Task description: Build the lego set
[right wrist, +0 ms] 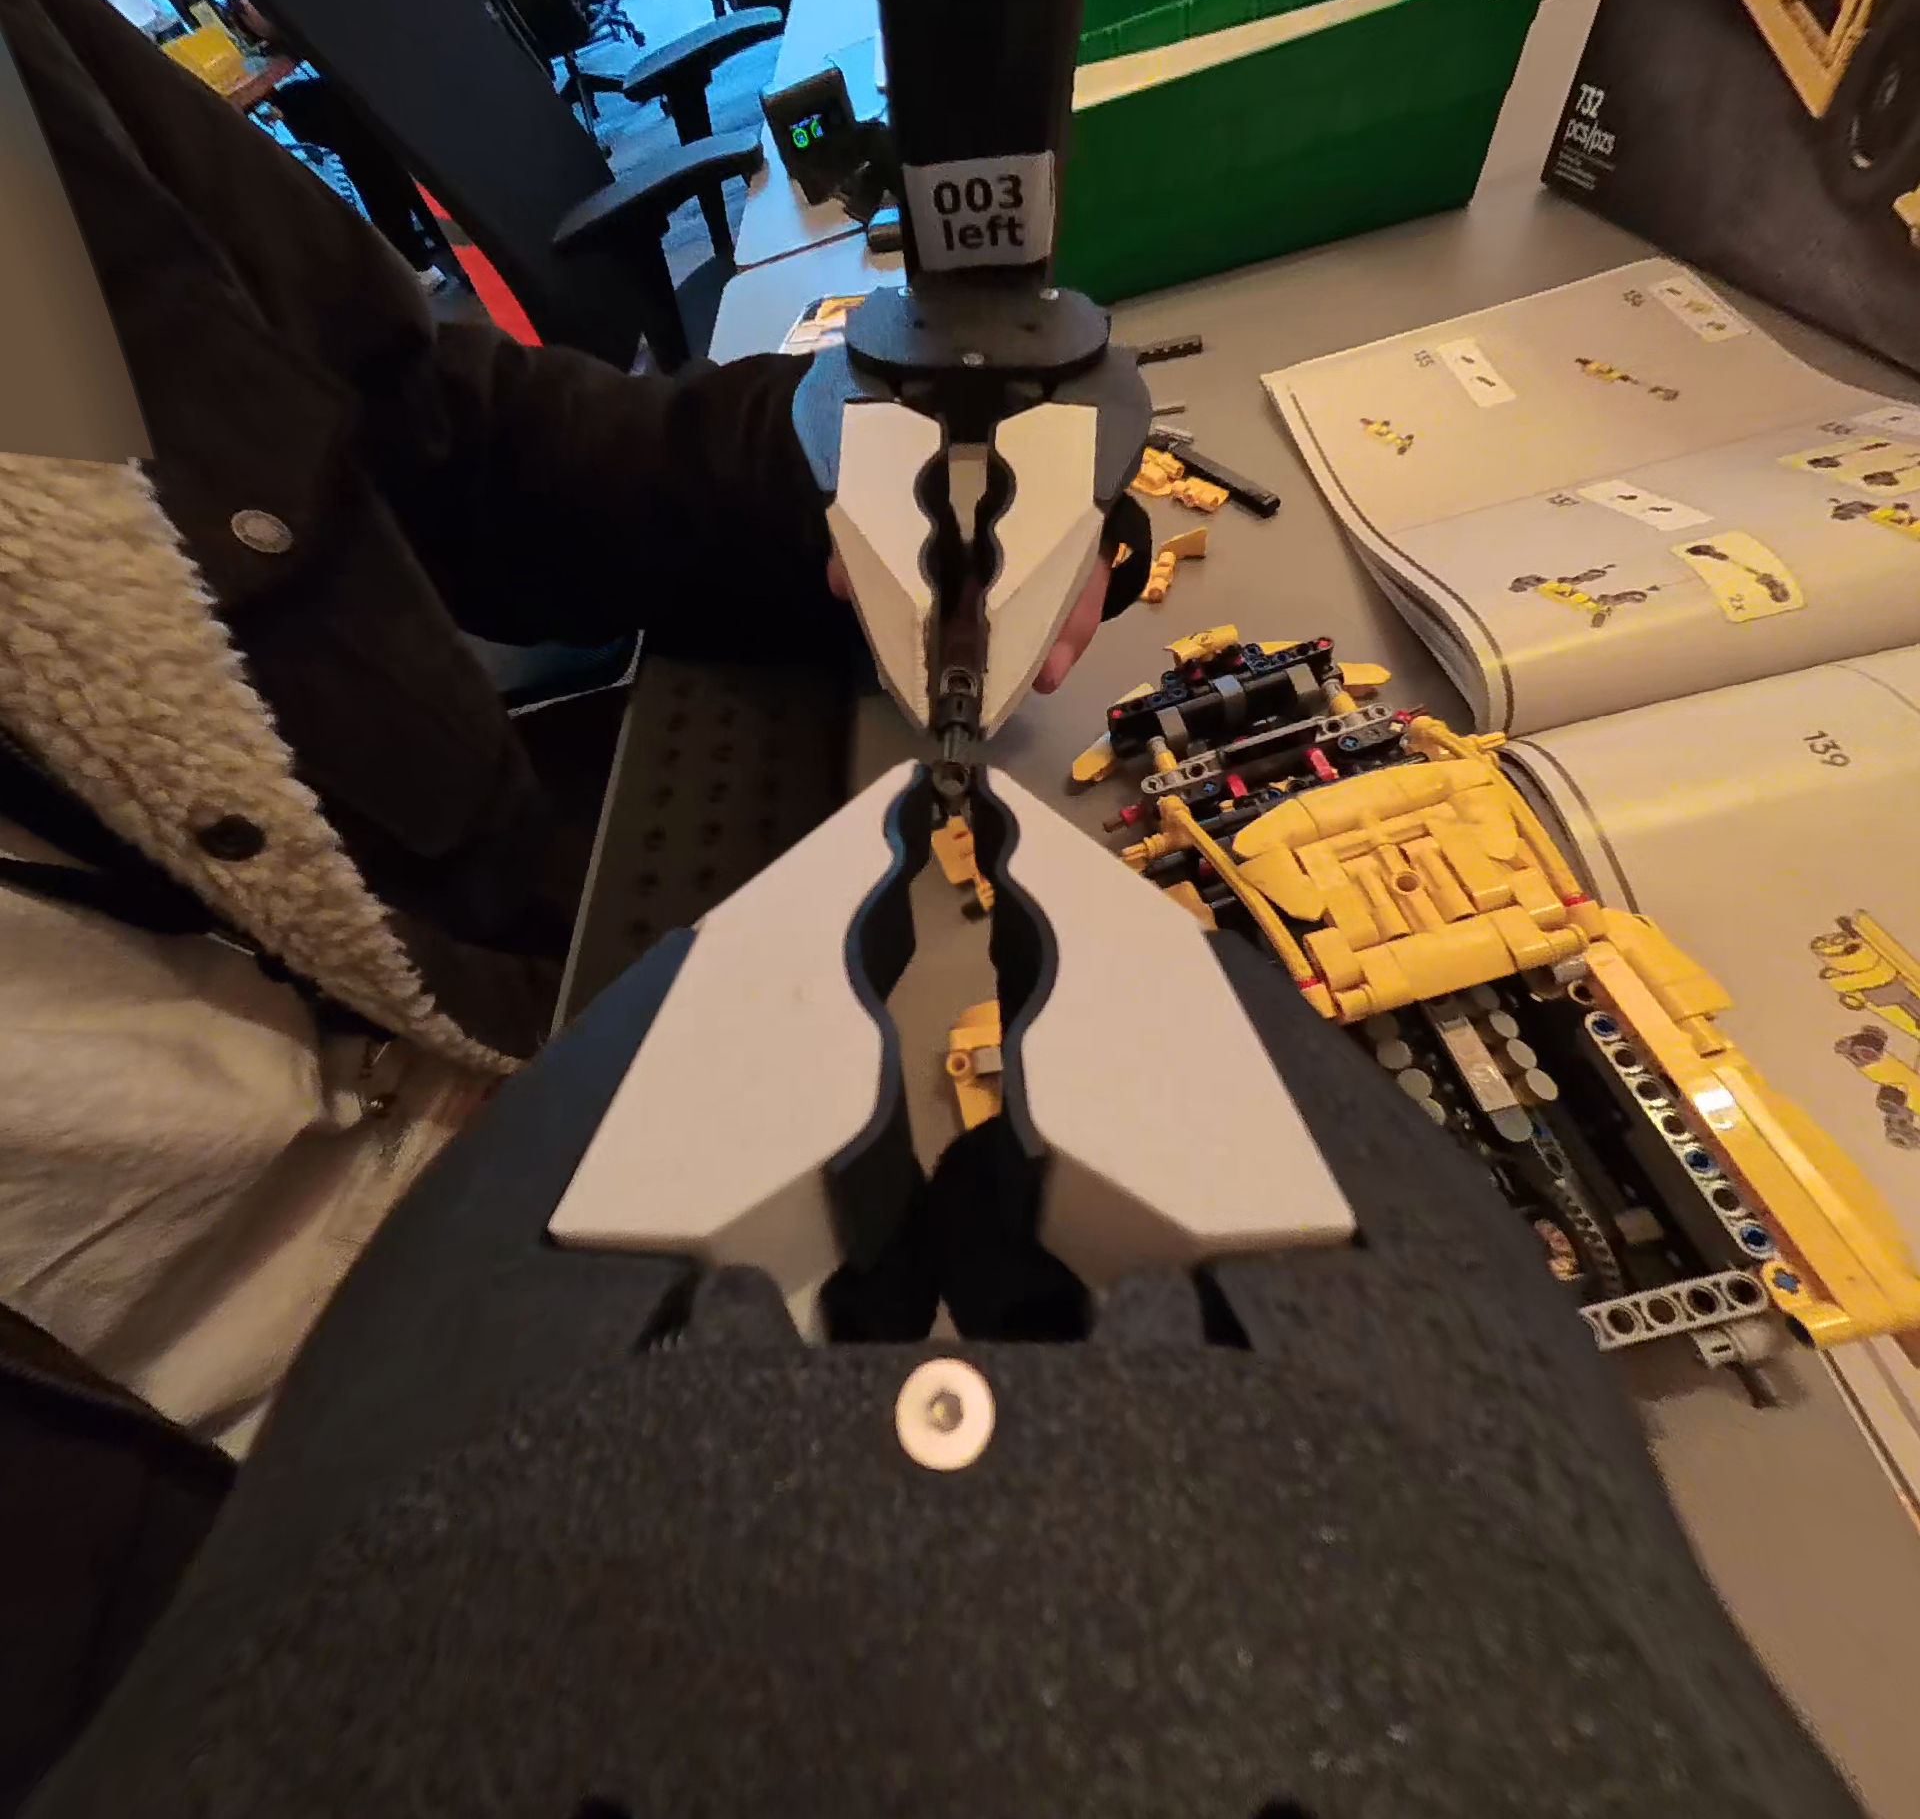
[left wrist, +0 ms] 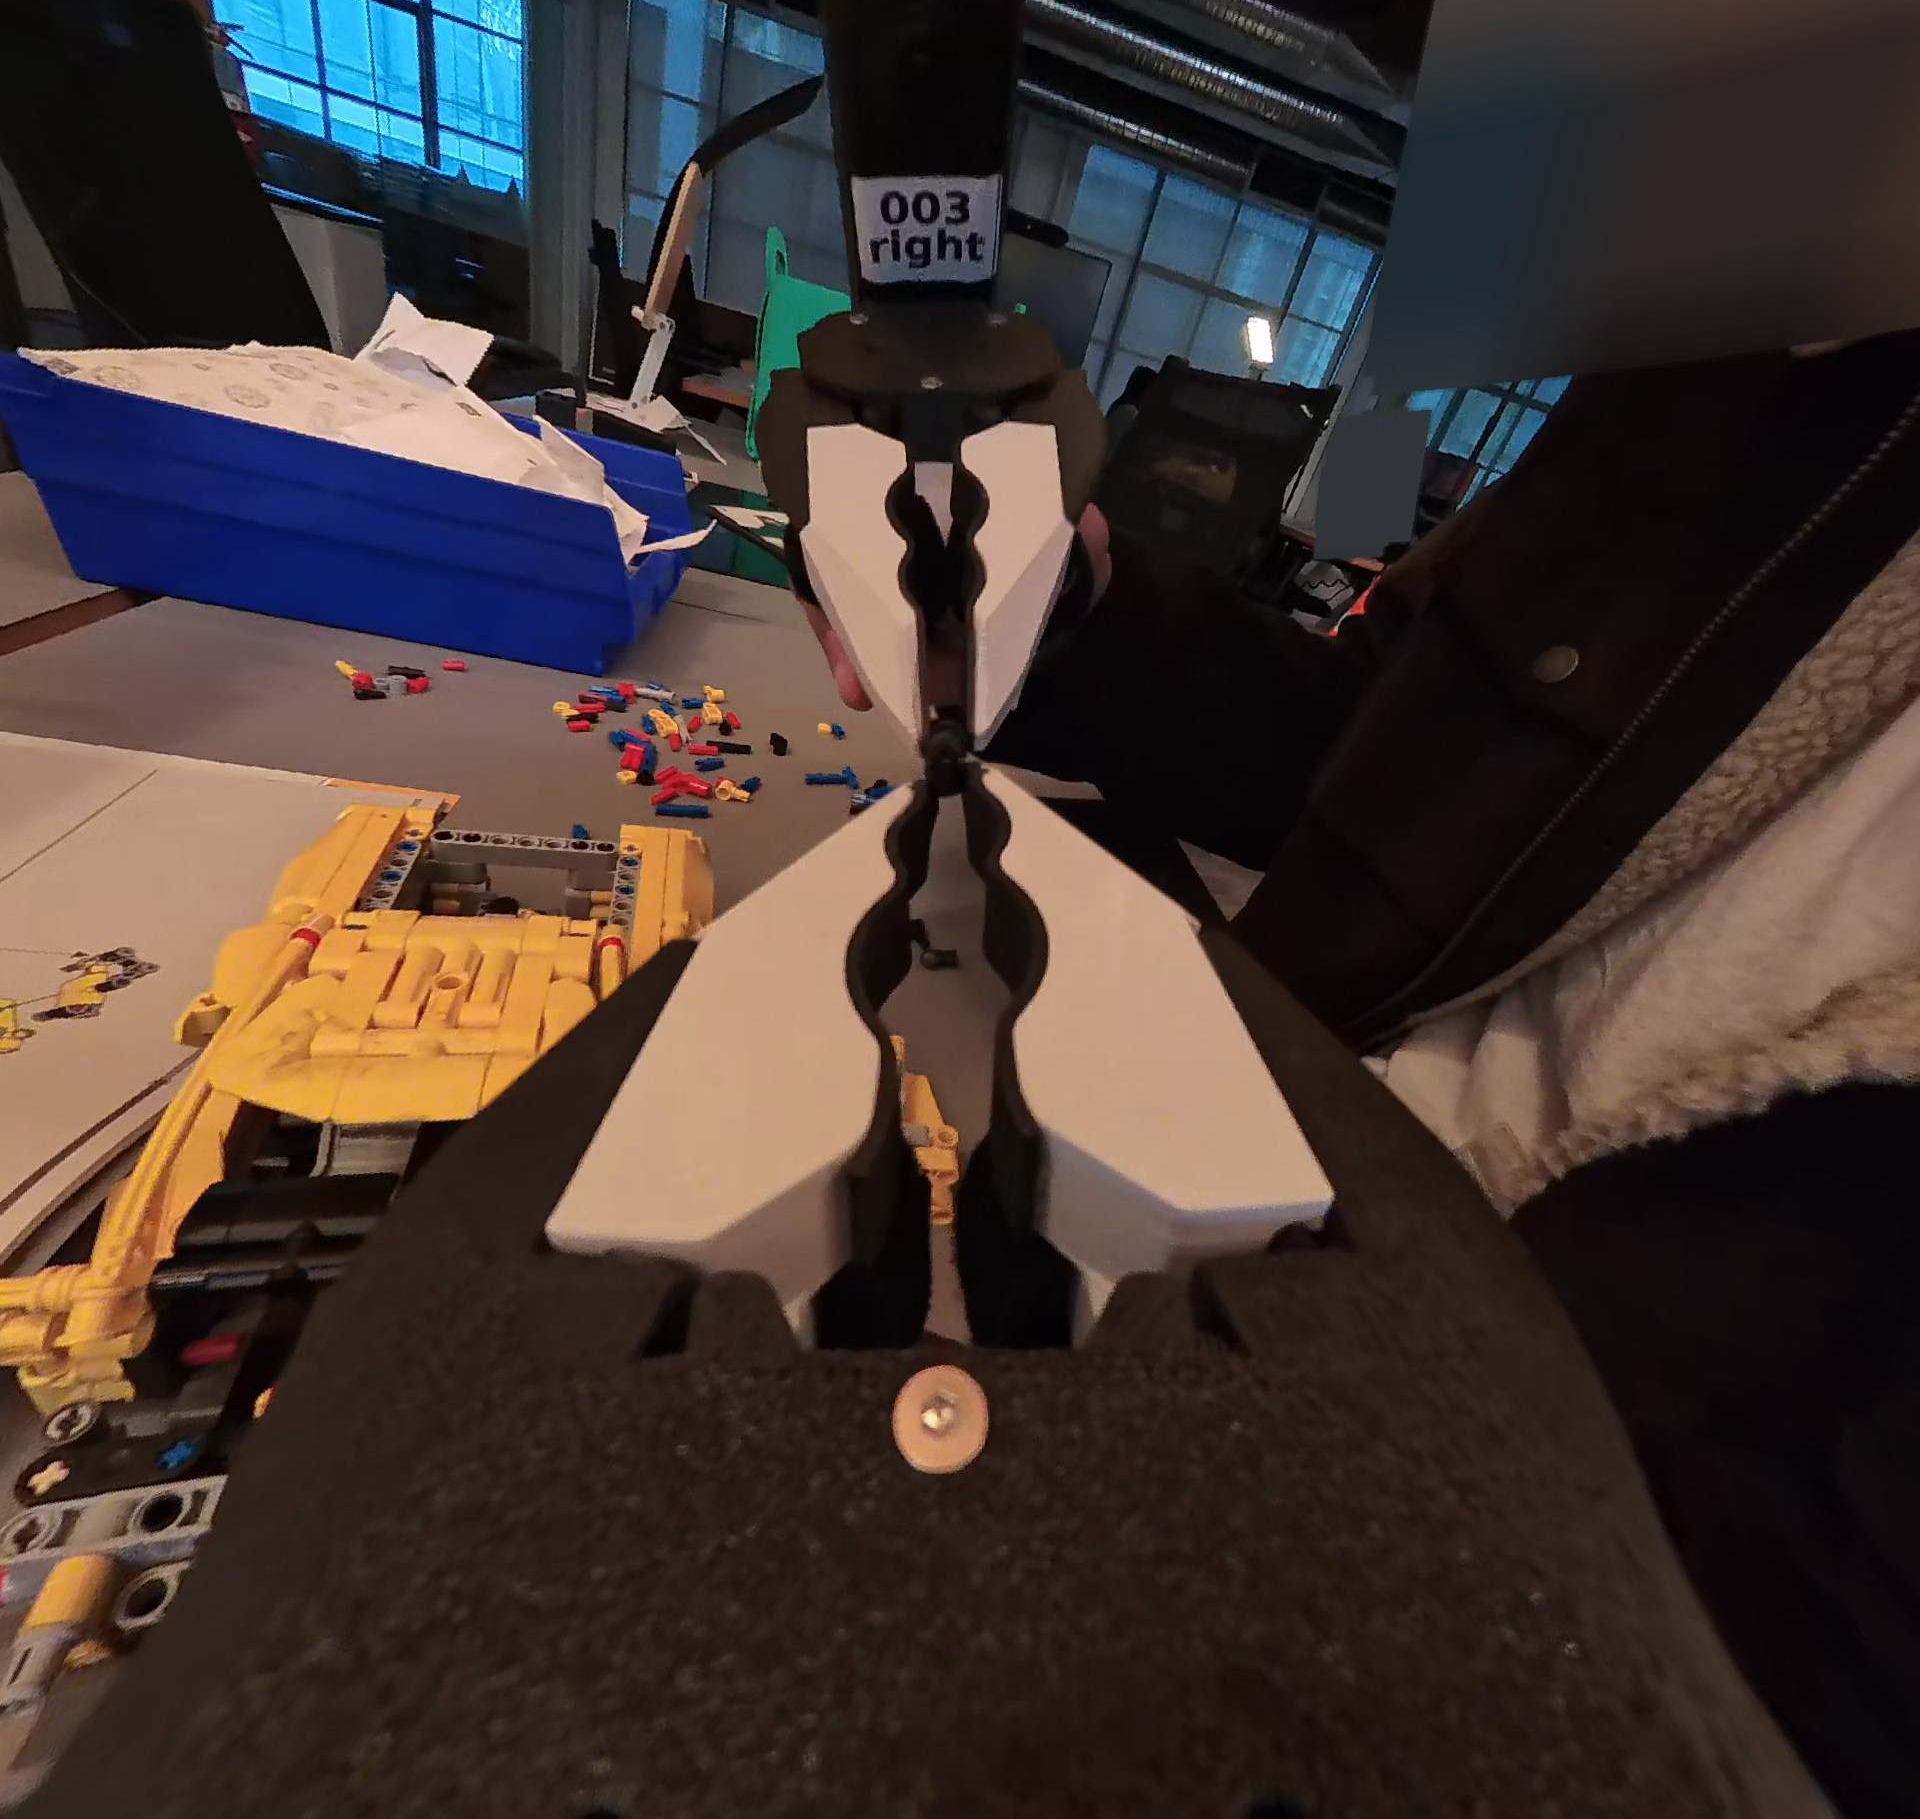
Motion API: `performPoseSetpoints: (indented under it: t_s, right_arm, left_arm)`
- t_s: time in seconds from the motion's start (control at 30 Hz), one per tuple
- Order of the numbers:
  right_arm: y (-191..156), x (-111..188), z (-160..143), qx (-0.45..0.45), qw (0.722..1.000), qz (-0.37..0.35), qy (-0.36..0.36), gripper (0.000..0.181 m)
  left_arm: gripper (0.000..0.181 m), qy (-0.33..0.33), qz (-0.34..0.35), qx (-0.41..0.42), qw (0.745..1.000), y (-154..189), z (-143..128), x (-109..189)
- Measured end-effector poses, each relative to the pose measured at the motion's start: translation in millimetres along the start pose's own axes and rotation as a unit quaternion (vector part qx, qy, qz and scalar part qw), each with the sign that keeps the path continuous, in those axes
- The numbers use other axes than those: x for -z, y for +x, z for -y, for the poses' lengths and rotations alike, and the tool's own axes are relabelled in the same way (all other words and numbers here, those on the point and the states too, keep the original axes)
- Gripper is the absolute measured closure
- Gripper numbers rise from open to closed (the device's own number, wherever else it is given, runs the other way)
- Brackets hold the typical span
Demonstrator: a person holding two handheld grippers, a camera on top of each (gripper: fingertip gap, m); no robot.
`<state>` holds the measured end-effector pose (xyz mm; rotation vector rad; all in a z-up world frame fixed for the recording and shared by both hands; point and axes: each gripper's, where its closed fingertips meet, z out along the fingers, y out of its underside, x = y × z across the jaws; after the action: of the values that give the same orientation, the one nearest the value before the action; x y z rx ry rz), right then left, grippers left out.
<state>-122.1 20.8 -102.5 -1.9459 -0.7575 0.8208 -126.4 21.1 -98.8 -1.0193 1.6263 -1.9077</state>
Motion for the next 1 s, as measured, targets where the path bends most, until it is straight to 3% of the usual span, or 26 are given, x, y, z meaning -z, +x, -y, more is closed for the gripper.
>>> performPoseSetpoints:
  t_s: [0.23, 0.4, 0.7, 1.0]
  right_arm:
    - [-2, -2, -8, 0.01, 0.999, -0.004, -0.036, 0.175]
    - [-7, -8, -31, 0.033, 0.991, 0.0, -0.132, 0.175]
    - [-5, -14, -47, -0.005, 0.992, 0.033, -0.121, 0.175]
    - [2, -11, -42, -0.013, 0.997, 0.024, -0.066, 0.175]
  left_arm:
    - [0.175, -0.032, 0.002, -0.018, 0.999, 2, -10, -2]
    - [0.176, -0.113, -0.005, -0.048, 0.992, 6, -37, -6]
    - [0.176, -0.159, -0.015, -0.026, 0.987, 7, -57, -8]
    - [0.168, -0.112, 0.015, -0.025, 0.993, 0, -42, -14]
